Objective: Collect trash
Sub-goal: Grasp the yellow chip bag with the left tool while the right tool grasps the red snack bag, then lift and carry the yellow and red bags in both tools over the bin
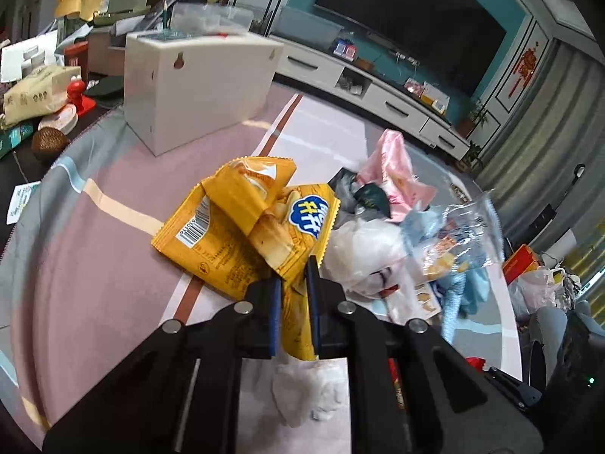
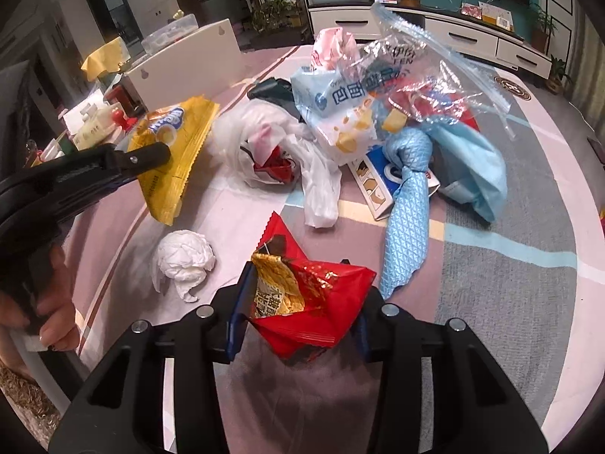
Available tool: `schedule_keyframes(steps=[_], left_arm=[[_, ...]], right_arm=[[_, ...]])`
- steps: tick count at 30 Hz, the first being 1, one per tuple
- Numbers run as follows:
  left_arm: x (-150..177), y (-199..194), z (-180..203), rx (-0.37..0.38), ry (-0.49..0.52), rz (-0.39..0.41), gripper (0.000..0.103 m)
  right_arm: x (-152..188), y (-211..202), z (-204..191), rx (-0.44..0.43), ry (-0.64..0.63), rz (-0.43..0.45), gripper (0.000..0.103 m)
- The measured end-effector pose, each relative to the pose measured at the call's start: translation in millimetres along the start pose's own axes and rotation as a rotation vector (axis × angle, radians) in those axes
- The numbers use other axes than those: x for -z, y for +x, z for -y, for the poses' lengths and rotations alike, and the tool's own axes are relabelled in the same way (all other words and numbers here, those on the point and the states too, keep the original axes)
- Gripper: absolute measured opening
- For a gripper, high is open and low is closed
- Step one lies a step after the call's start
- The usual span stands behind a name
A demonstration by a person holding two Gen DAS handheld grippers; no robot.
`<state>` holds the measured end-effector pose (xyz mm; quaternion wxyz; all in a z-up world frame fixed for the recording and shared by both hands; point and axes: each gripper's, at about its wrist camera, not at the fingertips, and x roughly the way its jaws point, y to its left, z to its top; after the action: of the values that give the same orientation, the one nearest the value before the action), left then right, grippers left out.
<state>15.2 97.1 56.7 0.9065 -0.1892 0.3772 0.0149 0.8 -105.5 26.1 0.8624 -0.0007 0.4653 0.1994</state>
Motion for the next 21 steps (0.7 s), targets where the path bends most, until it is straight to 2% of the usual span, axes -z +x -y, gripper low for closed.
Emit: schedule_keyframes(steps=[11,21], left_arm=[[-2,-42,13,0.039,0.014,0.096,0.013],[0,-68,27,0.077,0.053,0.139,0.013]], right_arm=[[-3,-25,0,0.016,0.001,0.062,0.043],[1,-48,3,0.015,0.023,0.117,0.044]])
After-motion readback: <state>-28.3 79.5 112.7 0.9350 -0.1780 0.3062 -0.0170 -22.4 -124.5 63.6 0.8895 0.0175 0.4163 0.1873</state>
